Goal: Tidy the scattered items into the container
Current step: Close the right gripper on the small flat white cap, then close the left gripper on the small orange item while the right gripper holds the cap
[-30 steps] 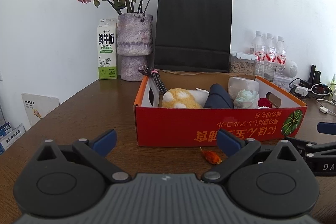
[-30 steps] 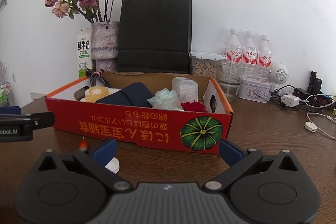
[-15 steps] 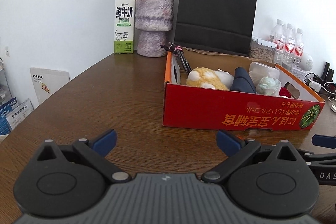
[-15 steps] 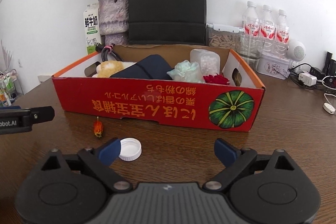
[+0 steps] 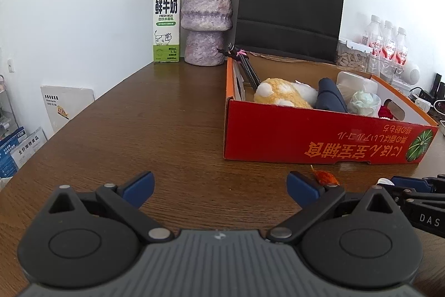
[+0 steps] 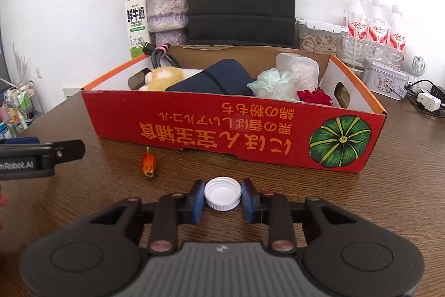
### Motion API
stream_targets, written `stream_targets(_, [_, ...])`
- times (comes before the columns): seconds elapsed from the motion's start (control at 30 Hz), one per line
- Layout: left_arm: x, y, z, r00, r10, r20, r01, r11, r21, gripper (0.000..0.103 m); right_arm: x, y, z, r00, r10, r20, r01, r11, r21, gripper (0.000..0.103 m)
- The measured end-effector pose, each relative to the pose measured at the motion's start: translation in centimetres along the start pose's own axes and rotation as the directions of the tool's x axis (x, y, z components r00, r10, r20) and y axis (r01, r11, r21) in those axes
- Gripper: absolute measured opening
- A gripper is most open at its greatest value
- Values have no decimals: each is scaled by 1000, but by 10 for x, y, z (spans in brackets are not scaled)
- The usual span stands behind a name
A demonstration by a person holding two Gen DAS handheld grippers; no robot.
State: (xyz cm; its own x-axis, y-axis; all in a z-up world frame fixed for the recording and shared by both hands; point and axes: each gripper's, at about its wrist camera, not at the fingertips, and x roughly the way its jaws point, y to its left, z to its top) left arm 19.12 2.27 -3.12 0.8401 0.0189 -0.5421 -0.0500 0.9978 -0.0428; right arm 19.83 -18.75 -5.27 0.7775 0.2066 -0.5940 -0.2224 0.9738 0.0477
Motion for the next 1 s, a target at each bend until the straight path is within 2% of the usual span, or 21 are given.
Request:
stream_targets(0.2, [2,-2,-1,1000,0,-6,0,1000,4,103,-1,1,0,1000,-3,3,3,1000,-6,27])
stream_targets(0.37, [2,-5,-3,1000,-13,-2,13,1000,14,103,-9,-15,0,995,-81,58,78,995,58,27])
stream_targets(0.47, [5,-11,-4,999,-32,-12,33,999,28,103,-8,-25,0,995,-82,49,78,993,88,27])
stream_targets(0.63, [9,-25,-1,997,-68,-29,69,997,27,103,-11,-31,1,991,-113,67,109,992,56,27])
stream_targets(0.77, [21,-45,5,990,-118,-70,117,993,-29,103,-13,-44,1,991,-119,66,114,991,75,27])
stream_targets(0.83, [28,-60,6,988,-126,-94,123,992,-33,96,-14,-51,0,990,-126,67,120,989,85,27])
stream_targets(0.9, [34,-72,6,988,-104,-112,102,994,-25,88,-16,-57,0,989,-133,68,126,988,90,27])
stream_targets(1.0, [36,-80,8,989,-105,-106,102,994,-38,74,-16,-63,-2,989,-136,62,130,987,91,27])
